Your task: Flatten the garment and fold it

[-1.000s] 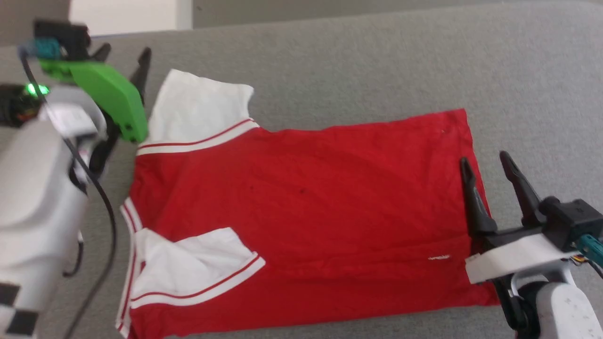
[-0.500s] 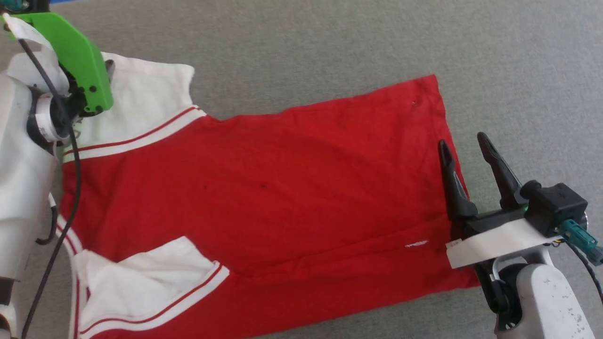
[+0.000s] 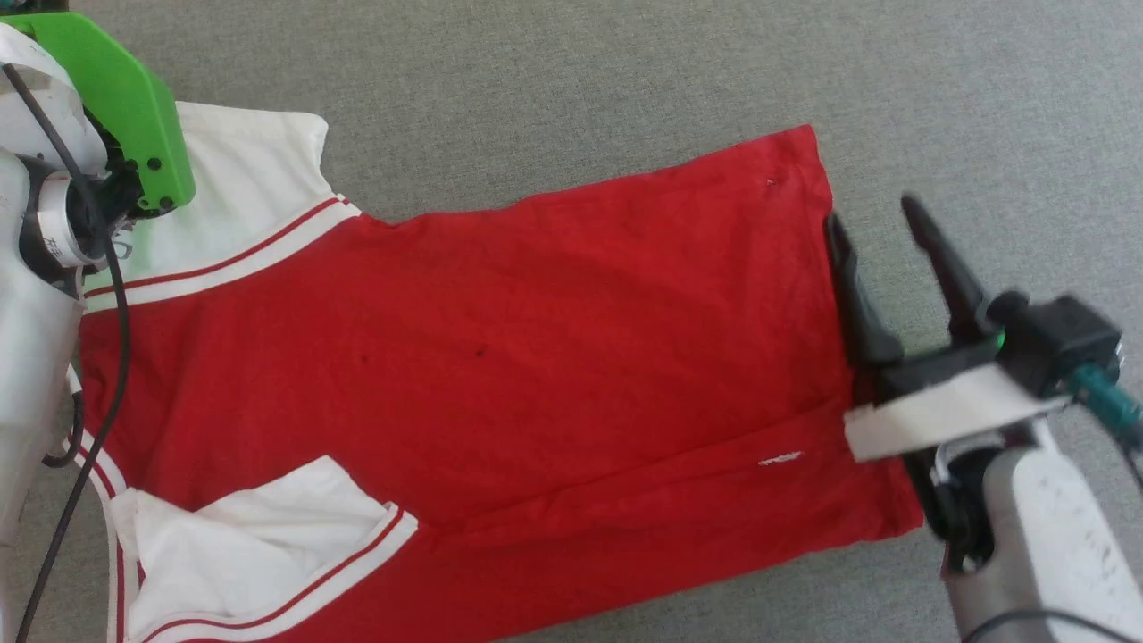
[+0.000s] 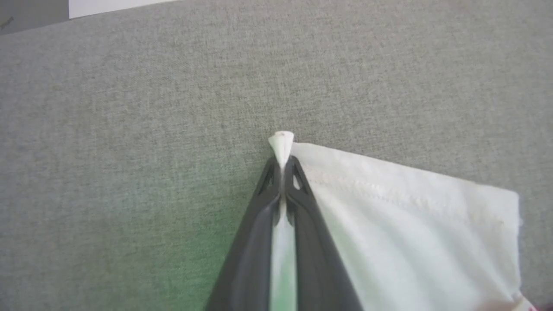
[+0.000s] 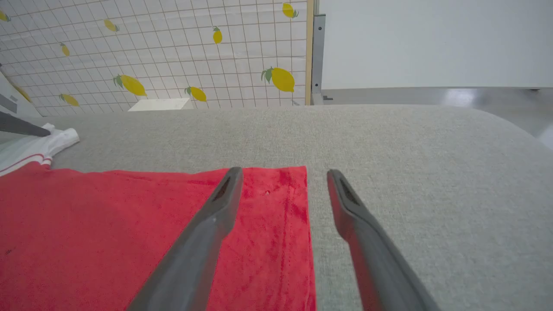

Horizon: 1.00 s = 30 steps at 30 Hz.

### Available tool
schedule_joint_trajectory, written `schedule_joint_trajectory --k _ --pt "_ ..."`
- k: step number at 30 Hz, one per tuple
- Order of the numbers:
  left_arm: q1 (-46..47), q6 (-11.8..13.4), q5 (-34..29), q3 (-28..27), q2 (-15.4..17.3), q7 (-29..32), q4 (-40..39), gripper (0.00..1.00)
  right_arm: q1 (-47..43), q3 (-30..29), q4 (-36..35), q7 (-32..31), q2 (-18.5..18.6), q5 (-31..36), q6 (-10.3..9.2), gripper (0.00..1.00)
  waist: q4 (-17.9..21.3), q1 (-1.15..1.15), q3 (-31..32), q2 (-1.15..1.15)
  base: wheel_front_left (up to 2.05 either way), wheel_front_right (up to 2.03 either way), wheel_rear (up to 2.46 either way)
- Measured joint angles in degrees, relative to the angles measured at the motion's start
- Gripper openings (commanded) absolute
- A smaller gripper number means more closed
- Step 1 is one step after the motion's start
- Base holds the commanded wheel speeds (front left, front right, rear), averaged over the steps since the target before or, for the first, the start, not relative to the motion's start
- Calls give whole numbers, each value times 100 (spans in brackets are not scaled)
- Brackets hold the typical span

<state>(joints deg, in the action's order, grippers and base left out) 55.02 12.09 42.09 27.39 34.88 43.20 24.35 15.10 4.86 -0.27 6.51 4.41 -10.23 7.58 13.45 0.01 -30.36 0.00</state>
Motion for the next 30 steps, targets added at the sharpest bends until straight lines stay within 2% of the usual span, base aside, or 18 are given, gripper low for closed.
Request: schedule_joint_trajectory --k 4,13,20,21,22,24,25,30 --pt "-42 -2 0 14 5 -55 -89 0 684 -12 82 -546 92 64 0 100 -29 0 5 0 0 0 0" --pt "-44 -80 1 87 -58 -203 -168 0 2143 -214 1184 -3565 58 88 0 100 -180 0 -32 0 0 0 0" --pt "-39 -207 13 103 -157 -437 -166 0 2562 -385 1586 -5163 18 338 0 100 -341 0 -85 0 0 0 0" --pt "-40 -231 35 99 -189 -489 -152 0 2604 -396 1602 -5300 18 371 0 76 -360 0 -85 0 0 0 0" --pt "-41 -255 49 100 -224 -564 -121 0 2641 -410 1602 -5442 15 400 0 39 -385 0 -81 0 0 0 0" --pt "-49 -328 53 126 -258 -710 -67 0 2661 -411 1583 -5567 9 431 0 7 -424 0 -55 0 0 0 0" --pt "-70 -372 52 133 -270 -821 -46 0 2658 -400 1577 -5576 3 452 0 0 -440 0 -29 0 0 0 0" --pt "-288 -569 -73 98 -335 -1838 14 0 2484 -407 1439 -5157 15 470 0 0 -518 0 161 0 0 0 0"
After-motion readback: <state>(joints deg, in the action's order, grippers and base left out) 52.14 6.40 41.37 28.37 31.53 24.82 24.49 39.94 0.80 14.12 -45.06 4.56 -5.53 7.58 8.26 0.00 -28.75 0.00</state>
